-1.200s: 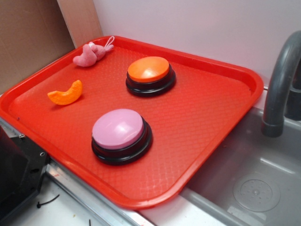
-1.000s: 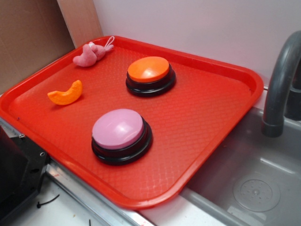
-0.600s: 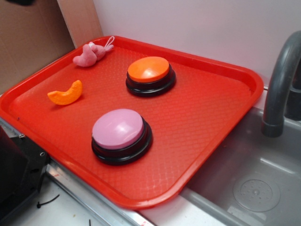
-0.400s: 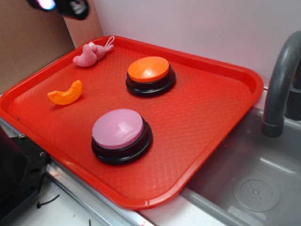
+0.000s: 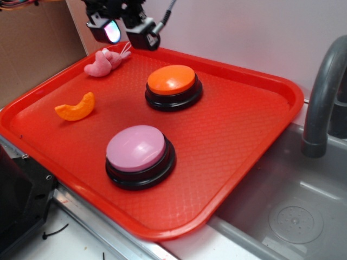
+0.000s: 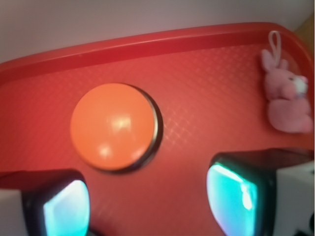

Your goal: Push the orange button.

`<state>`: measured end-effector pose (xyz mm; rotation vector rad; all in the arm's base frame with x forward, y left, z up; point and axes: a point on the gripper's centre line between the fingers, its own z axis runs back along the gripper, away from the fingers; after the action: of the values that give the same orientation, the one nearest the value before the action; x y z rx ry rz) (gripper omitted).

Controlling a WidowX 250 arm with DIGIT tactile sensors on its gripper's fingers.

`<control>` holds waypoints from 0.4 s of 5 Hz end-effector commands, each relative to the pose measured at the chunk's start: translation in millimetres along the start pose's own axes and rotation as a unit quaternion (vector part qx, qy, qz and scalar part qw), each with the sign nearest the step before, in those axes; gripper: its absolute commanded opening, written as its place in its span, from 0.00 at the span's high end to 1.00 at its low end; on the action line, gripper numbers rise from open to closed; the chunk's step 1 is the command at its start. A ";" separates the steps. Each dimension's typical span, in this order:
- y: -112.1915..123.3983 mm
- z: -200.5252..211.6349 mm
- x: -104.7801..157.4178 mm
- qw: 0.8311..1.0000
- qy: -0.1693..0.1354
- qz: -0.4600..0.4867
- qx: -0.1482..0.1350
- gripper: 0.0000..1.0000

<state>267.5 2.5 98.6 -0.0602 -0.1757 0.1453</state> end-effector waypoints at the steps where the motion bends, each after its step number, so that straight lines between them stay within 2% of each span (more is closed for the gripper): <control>1: -16.3 -40.8 22.1 0.999 -0.016 -0.033 -0.017 0.00; 2: -27.7 -57.5 19.5 0.998 0.003 -0.069 -0.002 0.00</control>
<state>304.1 -23.1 49.3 -0.0556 -0.1816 0.0298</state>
